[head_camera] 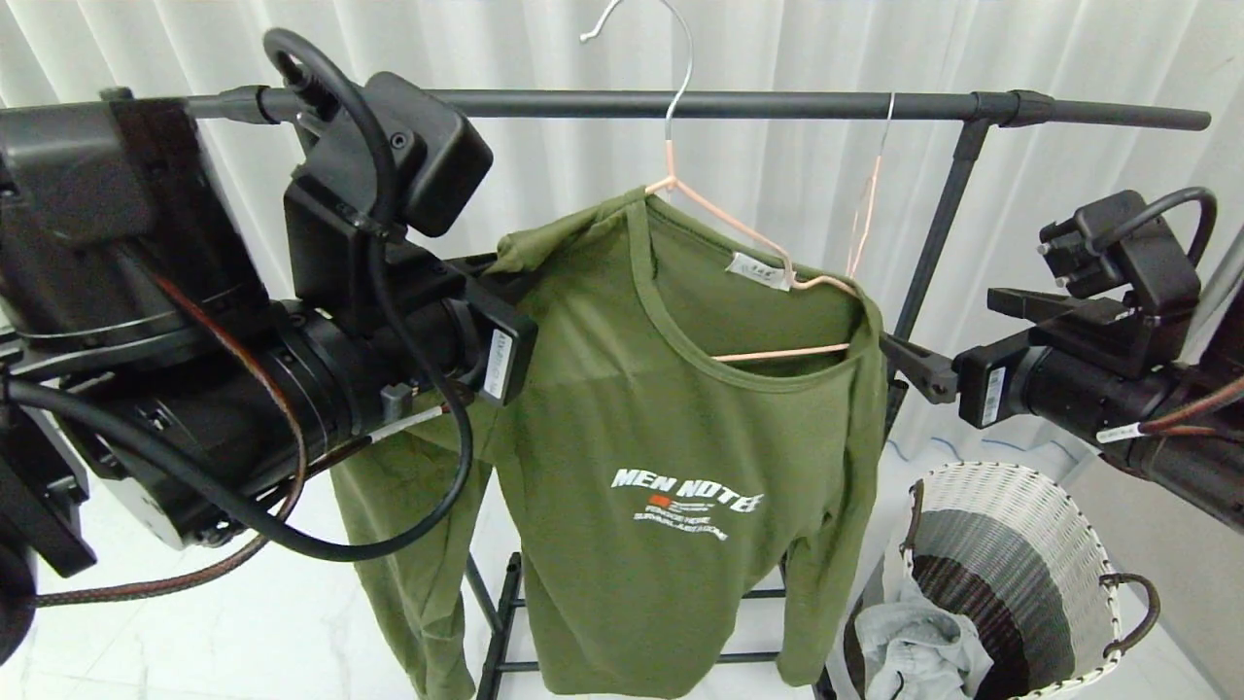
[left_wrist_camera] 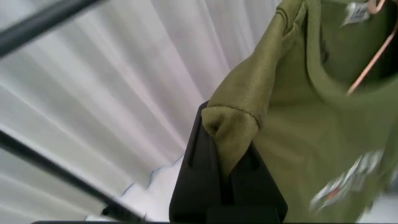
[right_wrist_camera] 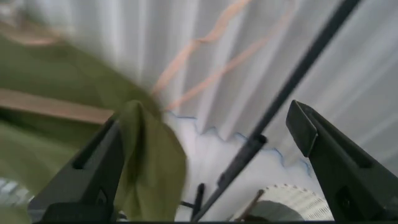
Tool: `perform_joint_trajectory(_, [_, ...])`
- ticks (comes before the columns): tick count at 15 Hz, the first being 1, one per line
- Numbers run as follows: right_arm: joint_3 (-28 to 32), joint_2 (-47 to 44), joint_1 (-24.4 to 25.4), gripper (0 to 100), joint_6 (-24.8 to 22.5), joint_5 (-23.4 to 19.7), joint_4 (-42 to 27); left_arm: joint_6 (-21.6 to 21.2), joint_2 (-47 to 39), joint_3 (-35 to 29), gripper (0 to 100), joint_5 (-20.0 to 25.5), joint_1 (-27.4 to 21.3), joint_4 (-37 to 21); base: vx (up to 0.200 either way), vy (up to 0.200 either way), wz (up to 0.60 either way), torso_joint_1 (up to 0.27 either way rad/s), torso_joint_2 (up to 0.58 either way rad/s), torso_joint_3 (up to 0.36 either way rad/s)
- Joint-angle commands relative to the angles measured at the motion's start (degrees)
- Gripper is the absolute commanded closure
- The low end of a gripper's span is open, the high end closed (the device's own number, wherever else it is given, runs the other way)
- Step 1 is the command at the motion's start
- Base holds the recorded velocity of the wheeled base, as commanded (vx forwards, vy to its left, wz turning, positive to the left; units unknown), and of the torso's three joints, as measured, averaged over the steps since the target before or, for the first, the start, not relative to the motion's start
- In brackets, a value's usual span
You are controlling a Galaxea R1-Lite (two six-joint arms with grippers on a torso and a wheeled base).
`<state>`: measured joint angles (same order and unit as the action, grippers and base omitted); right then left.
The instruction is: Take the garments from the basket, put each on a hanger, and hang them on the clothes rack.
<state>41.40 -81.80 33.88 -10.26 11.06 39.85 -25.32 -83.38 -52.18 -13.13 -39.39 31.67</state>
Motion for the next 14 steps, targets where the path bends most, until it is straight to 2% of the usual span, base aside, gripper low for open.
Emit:
perform_joint_trajectory(1, [0.35,4.19,2.60,0,-0.02,-2.09,-3.46,1.77,-0.82,0.85,100,0.03,-0.95,2.43,0.000,0.000,0.00,0.000,0.00,0.000])
perform_joint_trajectory(2, [0.52,5.69,2.95,0,-0.02,-4.03,-6.10,1.94,-0.64,1.81,100,0.03,-1.22,3.57,0.000,0.000,0.00,0.000,0.00,0.000])
perform_joint_trajectory(4, [2.72,10.08,3.04,0,-0.28,-10.44,-15.86,2.03,-0.55,4.98,100,0.74,-1.39,8.23,0.000,0.000,0.00,0.000,0.00,0.000])
perform_joint_trajectory(7, [8.35,11.75,1.63,0,-0.72,-18.53,-27.81,1.41,-0.20,10.08,100,5.83,-1.57,13.50,0.000,0.000,0.00,0.000,0.00,0.000])
perform_joint_trajectory(10, [12.83,9.64,1.37,0,-4.15,-24.06,-34.40,1.33,1.56,13.24,100,9.17,-1.57,13.77,0.000,0.000,0.00,0.000,0.00,0.000])
perform_joint_trajectory(12, [14.06,8.59,1.37,0,-5.12,-25.21,-35.37,1.33,1.82,13.59,100,9.44,-1.57,13.77,0.000,0.000,0.00,0.000,0.00,0.000])
perform_joint_trajectory(13, [18.98,5.07,1.37,0,-8.10,-28.46,-39.15,1.24,2.88,15.26,100,11.11,-1.57,13.77,0.000,0.000,0.00,0.000,0.00,0.000])
perform_joint_trajectory(14, [20.83,3.66,1.45,0,-8.90,-29.87,-40.82,1.24,3.14,15.61,100,11.11,-1.57,13.77,0.000,0.000,0.00,0.000,0.00,0.000])
